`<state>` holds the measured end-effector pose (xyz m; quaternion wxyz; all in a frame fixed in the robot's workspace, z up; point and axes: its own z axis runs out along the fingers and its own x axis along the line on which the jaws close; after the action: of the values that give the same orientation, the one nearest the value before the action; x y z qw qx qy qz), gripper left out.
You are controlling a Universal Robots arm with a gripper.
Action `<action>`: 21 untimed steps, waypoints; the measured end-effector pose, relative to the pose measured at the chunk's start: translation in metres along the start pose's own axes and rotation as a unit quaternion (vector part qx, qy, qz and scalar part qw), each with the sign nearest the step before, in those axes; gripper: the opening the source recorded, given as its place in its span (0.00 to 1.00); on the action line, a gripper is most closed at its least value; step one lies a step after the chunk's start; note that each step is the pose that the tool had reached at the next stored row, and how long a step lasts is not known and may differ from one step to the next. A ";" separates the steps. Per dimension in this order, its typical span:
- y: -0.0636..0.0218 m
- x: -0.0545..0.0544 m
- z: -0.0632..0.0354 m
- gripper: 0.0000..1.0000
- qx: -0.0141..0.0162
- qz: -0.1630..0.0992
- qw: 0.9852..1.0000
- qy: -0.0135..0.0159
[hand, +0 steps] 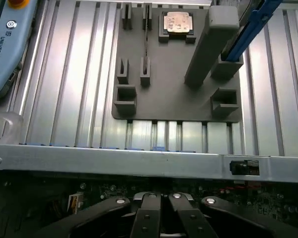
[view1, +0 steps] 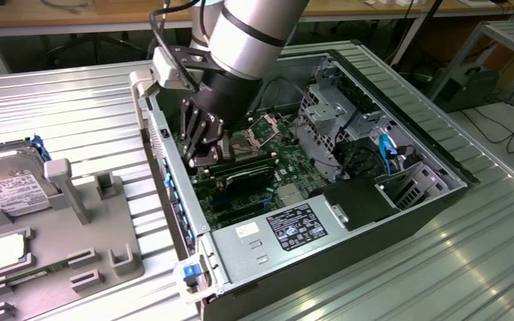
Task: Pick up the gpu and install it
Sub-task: 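Press down on the gpu until it lock into place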
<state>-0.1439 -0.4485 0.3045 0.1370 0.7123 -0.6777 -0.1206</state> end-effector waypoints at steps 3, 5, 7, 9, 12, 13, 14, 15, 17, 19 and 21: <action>-0.0134 -0.001 0.0034 0.11 -0.015 0.002 1.000 0.004; -0.0147 -0.003 0.0066 0.11 -0.015 0.002 1.000 0.005; -0.0136 -0.004 0.0037 0.11 -0.016 0.002 1.000 0.005; -0.0135 -0.004 0.0028 0.11 -0.018 0.002 1.000 0.005; -0.0135 -0.004 0.0029 0.11 -0.021 0.003 1.000 0.006; -0.0136 -0.004 0.0030 0.11 -0.023 0.003 1.000 0.006; -0.0136 -0.004 0.0032 0.11 -0.025 0.003 1.000 0.007; -0.0137 -0.004 0.0035 0.11 -0.026 0.003 1.000 0.007; -0.0139 -0.004 0.0041 0.11 -0.026 0.003 1.000 0.007; -0.0144 -0.004 0.0051 0.11 -0.027 0.003 1.000 0.008; -0.0153 -0.004 0.0072 0.11 -0.027 0.004 1.000 0.009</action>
<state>-0.1324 -0.4444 0.2923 0.1625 0.7069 -0.6755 -0.1321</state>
